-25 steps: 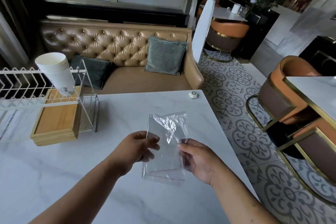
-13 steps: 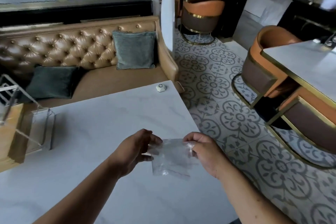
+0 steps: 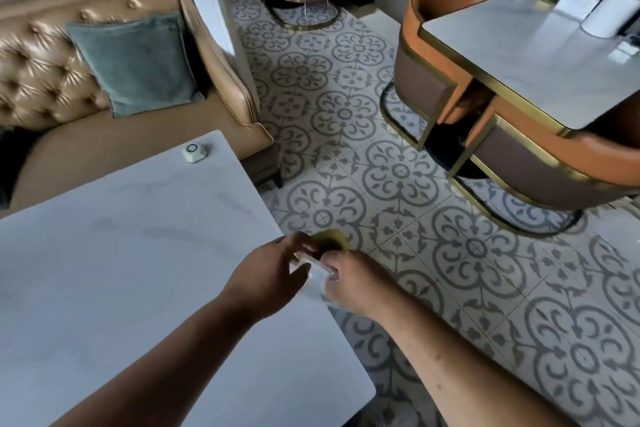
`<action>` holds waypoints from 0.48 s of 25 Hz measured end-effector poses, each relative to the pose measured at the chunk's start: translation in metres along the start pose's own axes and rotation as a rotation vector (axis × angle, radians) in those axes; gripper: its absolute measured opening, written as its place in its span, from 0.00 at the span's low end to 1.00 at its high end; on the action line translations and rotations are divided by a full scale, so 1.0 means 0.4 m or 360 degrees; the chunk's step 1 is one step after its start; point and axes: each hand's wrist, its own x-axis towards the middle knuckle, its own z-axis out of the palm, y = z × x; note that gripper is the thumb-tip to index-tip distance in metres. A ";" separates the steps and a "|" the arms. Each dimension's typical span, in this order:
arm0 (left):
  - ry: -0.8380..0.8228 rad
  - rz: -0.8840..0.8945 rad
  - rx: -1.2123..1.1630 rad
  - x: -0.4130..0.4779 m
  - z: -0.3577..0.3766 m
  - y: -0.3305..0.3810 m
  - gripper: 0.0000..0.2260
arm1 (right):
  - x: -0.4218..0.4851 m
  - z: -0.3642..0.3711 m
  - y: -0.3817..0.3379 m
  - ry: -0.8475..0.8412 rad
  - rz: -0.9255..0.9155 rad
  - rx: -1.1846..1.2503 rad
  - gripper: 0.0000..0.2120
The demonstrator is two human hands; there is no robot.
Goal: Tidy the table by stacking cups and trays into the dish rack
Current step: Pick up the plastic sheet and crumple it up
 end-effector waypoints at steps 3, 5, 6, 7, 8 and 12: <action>0.0024 -0.0196 0.0159 0.041 0.041 -0.082 0.19 | 0.043 0.006 0.077 0.0319 0.0112 -0.0085 0.15; -0.0142 -0.0436 0.0357 0.057 0.089 -0.161 0.25 | 0.075 0.029 0.118 0.0457 0.0203 -0.0063 0.17; -0.0242 -0.0542 0.0428 0.061 0.116 -0.197 0.28 | 0.094 0.045 0.135 0.0489 0.0238 -0.0045 0.15; -0.0315 -0.0629 0.0469 0.065 0.146 -0.234 0.30 | 0.117 0.066 0.154 0.0501 0.0262 -0.0028 0.12; -0.0346 -0.0684 0.0502 0.068 0.174 -0.265 0.32 | 0.138 0.088 0.171 0.0515 0.0288 -0.0010 0.07; -0.0216 -0.0713 0.0675 0.108 0.258 -0.359 0.37 | 0.225 0.184 0.242 0.0573 0.0415 0.0058 0.03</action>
